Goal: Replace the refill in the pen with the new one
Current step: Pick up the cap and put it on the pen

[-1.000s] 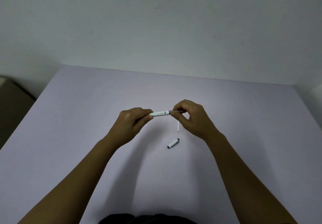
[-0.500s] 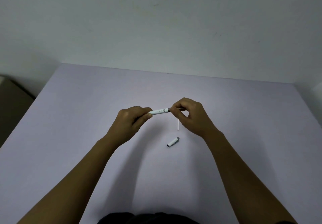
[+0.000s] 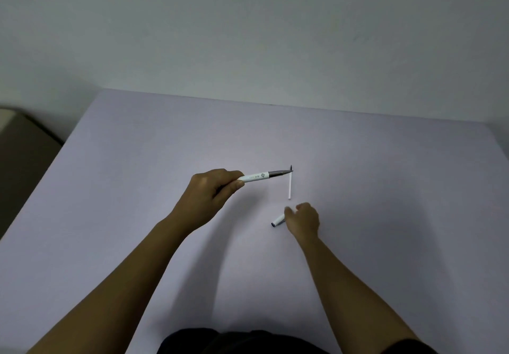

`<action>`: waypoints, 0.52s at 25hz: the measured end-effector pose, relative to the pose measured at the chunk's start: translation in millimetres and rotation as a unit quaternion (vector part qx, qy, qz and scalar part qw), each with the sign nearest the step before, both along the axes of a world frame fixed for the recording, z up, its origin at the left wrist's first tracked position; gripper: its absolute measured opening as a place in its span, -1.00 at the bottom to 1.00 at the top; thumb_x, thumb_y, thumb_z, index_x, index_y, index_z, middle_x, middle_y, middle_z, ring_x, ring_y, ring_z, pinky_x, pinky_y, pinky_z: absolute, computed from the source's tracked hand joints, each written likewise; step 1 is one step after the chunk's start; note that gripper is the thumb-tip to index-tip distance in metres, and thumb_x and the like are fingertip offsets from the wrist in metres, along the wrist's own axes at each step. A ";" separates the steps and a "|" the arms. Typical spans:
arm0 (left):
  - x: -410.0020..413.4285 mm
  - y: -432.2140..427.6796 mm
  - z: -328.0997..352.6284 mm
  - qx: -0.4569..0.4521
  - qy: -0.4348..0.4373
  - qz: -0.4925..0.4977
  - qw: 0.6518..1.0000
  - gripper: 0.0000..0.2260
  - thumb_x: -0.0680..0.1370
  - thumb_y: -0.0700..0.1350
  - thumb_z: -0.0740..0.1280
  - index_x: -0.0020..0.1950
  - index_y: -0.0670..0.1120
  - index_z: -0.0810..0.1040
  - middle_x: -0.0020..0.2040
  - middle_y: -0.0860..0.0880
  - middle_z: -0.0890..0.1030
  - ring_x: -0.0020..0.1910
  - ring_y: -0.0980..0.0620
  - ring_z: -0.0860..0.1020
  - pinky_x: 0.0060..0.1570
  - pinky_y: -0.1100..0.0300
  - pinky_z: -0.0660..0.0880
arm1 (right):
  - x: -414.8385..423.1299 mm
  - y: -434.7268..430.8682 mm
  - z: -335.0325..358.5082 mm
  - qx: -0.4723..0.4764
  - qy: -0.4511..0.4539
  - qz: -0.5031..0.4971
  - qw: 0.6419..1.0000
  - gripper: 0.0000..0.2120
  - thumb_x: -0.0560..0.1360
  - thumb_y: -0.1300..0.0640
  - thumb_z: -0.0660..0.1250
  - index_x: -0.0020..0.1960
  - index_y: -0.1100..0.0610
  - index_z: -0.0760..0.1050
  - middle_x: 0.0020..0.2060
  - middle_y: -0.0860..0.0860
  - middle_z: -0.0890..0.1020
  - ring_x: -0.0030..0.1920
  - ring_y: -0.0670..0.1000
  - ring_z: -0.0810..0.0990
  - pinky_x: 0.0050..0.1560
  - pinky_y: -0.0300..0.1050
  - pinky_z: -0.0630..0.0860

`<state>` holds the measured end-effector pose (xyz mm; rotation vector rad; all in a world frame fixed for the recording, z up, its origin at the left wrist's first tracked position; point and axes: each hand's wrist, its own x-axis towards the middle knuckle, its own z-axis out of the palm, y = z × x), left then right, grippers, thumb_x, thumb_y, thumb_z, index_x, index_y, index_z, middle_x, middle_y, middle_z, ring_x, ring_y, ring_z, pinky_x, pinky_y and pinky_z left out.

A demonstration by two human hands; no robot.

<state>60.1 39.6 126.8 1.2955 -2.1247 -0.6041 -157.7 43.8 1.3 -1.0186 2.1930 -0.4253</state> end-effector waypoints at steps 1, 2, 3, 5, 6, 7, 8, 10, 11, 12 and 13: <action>0.5 -1.0 -1.5 0.002 0.001 0.001 1.000 -0.88 0.56 -0.10 0.26 0.00 -0.05 0.59 -0.41 0.07 0.39 -0.36 0.16 0.37 -0.34 0.43 0.28 | 3.1 1.0 -5.9 0.014 0.016 0.013 1.000 -0.62 0.51 0.09 0.29 0.18 0.36 0.43 0.17 0.25 0.56 0.20 0.21 0.52 0.12 -0.06 0.45; 1.1 -2.1 -3.0 0.005 0.002 0.002 1.000 -0.88 0.56 -0.10 0.26 0.00 -0.05 0.59 -0.41 0.06 0.39 -0.36 0.15 0.37 -0.34 0.43 0.28 | 6.8 1.3 -9.3 0.022 0.025 0.022 0.999 -0.61 0.49 0.09 0.31 0.16 0.37 0.43 0.16 0.25 0.56 0.18 0.21 0.54 0.08 -0.07 0.46; 1.4 -3.2 -4.4 0.008 0.003 0.004 1.000 -0.88 0.56 -0.10 0.26 0.00 -0.05 0.59 -0.41 0.06 0.39 -0.36 0.14 0.37 -0.34 0.42 0.28 | 9.4 -0.3 -11.6 0.023 0.024 0.024 0.999 -0.62 0.48 0.10 0.34 0.14 0.36 0.43 0.13 0.23 0.58 0.16 0.20 0.55 0.05 -0.09 0.46; 2.5 -5.7 -7.3 0.015 0.002 0.007 1.000 -0.87 0.56 -0.08 0.26 0.00 -0.05 0.59 -0.41 0.06 0.39 -0.36 0.14 0.37 -0.34 0.42 0.28 | 11.4 -6.1 -13.1 0.027 0.010 0.020 0.999 -0.72 0.44 0.13 0.38 0.06 0.30 0.48 -0.03 0.17 0.64 0.07 0.17 0.59 -0.07 -0.15 0.44; 3.0 -6.9 -9.0 0.016 0.003 0.008 1.000 -0.87 0.56 -0.09 0.26 -0.01 -0.05 0.59 -0.41 0.06 0.39 -0.37 0.15 0.37 -0.34 0.43 0.28 | 10.8 -8.5 -12.8 0.041 0.002 0.017 0.999 -0.81 0.42 0.14 0.38 -0.06 0.25 0.50 -0.19 0.12 0.62 -0.04 0.15 0.60 -0.17 -0.19 0.40; 3.3 -7.9 -10.7 0.019 0.003 0.008 1.000 -0.88 0.56 -0.09 0.26 -0.01 -0.04 0.59 -0.42 0.06 0.39 -0.37 0.15 0.37 -0.34 0.42 0.28 | 9.1 -10.5 -12.2 0.057 -0.010 0.010 0.998 -0.87 0.41 0.14 0.38 -0.19 0.20 0.49 -0.33 0.08 0.57 -0.13 0.12 0.57 -0.25 -0.22 0.37; 3.7 -8.5 -12.5 0.024 0.003 0.009 1.000 -0.88 0.56 -0.09 0.26 -0.02 -0.04 0.58 -0.42 0.07 0.38 -0.37 0.15 0.37 -0.34 0.42 0.28 | 7.3 -12.6 -12.8 0.071 -0.029 -0.008 0.997 -0.85 0.39 0.14 0.39 -0.27 0.19 0.50 -0.38 0.08 0.55 -0.19 0.11 0.56 -0.28 -0.24 0.39; 6.0 -8.3 -17.0 0.035 0.000 0.013 0.999 -0.89 0.57 -0.09 0.25 -0.02 -0.02 0.58 -0.43 0.08 0.38 -0.36 0.15 0.38 -0.34 0.42 0.29 | 5.9 -16.5 -10.4 0.053 -0.135 -0.084 0.986 -0.92 0.37 0.19 0.42 -0.21 0.21 0.60 -0.25 0.16 0.65 -0.17 0.13 0.61 -0.09 -0.09 0.58; 7.9 -7.6 -20.0 0.039 0.000 0.017 0.999 -0.89 0.56 -0.09 0.26 -0.02 -0.02 0.58 -0.43 0.10 0.38 -0.36 0.15 0.38 -0.34 0.43 0.29 | 5.6 -19.0 -6.0 0.020 -0.224 -0.128 0.966 -0.93 0.38 0.24 0.43 -0.16 0.23 0.61 -0.19 0.20 0.66 -0.16 0.13 0.62 0.04 0.00 0.60; 10.2 -6.1 -23.2 0.043 0.001 0.024 0.999 -0.89 0.56 -0.09 0.26 -0.02 -0.02 0.58 -0.43 0.11 0.39 -0.36 0.16 0.39 -0.34 0.43 0.29 | 6.4 -22.4 3.4 -0.022 -0.318 -0.164 0.934 -0.95 0.39 0.30 0.43 -0.15 0.24 0.58 -0.18 0.20 0.64 -0.17 0.09 0.61 0.08 0.01 0.61; 12.6 -4.2 -26.5 0.049 0.004 0.034 0.998 -0.90 0.56 -0.10 0.27 -0.03 -0.02 0.58 -0.43 0.11 0.40 -0.36 0.16 0.39 -0.34 0.43 0.29 | 6.3 -27.0 15.2 -0.066 -0.402 -0.187 0.894 -0.93 0.42 0.33 0.41 -0.16 0.22 0.54 -0.19 0.16 0.62 -0.20 0.03 0.60 0.02 -0.07 0.63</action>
